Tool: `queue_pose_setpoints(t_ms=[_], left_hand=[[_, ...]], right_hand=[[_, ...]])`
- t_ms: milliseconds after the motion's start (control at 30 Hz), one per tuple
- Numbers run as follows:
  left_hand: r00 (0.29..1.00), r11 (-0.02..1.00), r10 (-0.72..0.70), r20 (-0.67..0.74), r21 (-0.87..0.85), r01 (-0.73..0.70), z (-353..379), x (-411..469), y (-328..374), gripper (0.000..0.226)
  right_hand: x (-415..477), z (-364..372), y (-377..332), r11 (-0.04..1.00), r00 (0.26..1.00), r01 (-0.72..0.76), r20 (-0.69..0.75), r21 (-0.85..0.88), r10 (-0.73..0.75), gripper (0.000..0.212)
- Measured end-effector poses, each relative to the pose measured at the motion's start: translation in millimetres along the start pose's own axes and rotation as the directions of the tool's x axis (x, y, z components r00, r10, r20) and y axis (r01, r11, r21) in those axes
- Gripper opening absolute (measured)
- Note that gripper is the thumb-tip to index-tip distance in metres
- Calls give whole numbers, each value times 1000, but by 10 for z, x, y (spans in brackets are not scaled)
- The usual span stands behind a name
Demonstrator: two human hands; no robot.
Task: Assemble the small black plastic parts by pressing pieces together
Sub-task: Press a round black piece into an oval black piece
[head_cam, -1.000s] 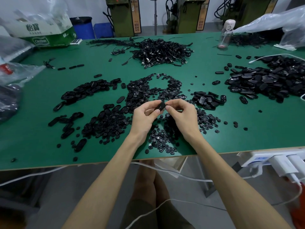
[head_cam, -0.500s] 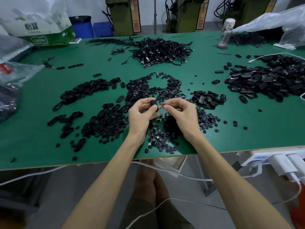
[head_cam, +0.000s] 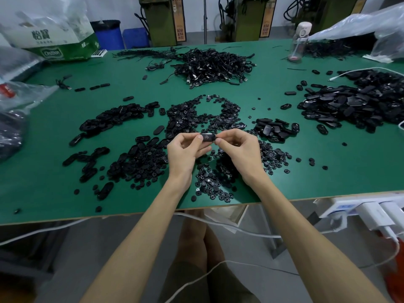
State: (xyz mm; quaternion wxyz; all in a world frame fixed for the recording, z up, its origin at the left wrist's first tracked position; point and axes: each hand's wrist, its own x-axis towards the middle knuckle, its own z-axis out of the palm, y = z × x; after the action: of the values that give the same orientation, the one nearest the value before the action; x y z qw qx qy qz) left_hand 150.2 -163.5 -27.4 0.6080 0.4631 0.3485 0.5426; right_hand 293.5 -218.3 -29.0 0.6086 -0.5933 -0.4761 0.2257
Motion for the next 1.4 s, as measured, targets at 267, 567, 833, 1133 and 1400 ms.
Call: queue_pose_setpoints(t_ms=[267,567,833,1133,1400], left_hand=[[997,1000,-10,73,25,8,-2,-22,13,8],[989,995,-8,147,99,-7,9,-49,28,12],[986,993,-15,169,121,-6,9,-37,15,13],[987,984,12,159,173,-39,-8,-4,-28,16],[993,995,4,120,100,-16,-32,19,-43,15]], right_hand=[[-18,14,-25,997,999,29,-15,-74,-30,8],[-28,15,-62,989,999,23,-39,-145,-29,3],[-41,-5,-82,988,998,38,-41,-148,-45,2],[-66,16,-162,974,994,105,48,-203,-97,10],[-64,33,-151,979,992,101,89,-176,-87,20]])
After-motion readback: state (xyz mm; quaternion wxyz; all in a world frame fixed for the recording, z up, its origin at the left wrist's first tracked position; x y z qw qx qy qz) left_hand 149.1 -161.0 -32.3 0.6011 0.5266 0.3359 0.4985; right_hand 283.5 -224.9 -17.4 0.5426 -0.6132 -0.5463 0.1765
